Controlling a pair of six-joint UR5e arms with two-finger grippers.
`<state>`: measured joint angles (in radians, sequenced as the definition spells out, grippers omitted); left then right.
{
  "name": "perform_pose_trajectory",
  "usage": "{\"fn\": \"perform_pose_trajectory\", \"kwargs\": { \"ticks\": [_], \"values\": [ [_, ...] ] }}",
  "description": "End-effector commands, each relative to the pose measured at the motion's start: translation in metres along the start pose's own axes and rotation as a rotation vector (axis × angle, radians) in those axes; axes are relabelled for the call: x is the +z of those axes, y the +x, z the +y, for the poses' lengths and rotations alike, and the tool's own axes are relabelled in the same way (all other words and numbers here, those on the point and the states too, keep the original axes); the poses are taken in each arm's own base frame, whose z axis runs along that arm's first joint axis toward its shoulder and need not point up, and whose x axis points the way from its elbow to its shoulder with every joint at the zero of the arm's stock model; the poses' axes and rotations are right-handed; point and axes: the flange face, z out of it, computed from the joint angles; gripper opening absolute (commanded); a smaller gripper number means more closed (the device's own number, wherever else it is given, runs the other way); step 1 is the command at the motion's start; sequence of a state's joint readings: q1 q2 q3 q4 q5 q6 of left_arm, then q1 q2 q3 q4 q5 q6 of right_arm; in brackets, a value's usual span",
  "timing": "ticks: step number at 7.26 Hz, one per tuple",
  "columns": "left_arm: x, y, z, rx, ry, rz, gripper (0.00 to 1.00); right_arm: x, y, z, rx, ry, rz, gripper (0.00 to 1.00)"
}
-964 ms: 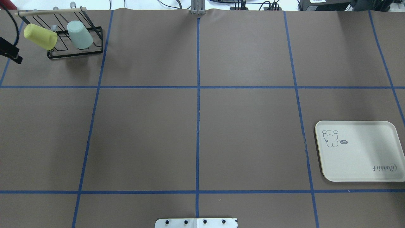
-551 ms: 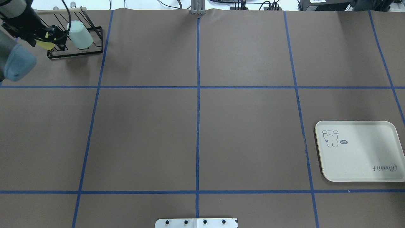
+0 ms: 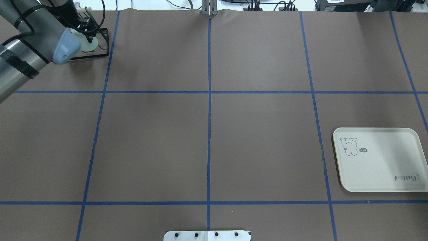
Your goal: Left arm grabs green cup and hands to right arm on tray
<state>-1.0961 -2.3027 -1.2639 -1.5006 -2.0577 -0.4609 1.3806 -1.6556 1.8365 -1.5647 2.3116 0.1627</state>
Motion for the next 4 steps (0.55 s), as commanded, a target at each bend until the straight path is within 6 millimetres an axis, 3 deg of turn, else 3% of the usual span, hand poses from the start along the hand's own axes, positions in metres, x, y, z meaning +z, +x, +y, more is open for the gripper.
{"fn": "perform_pose_trajectory", "kwargs": {
  "ticks": [1,4],
  "values": [
    [0.012,0.0,-0.018,-0.003,-0.001,-0.012,0.99,0.005,0.0,0.001,-0.001,-0.011,0.0,1.0],
    [0.027,-0.005,-0.026,-0.013,0.001,-0.011,0.98,0.005,0.0,0.001,-0.001,-0.011,-0.001,1.0]
  ]
}}
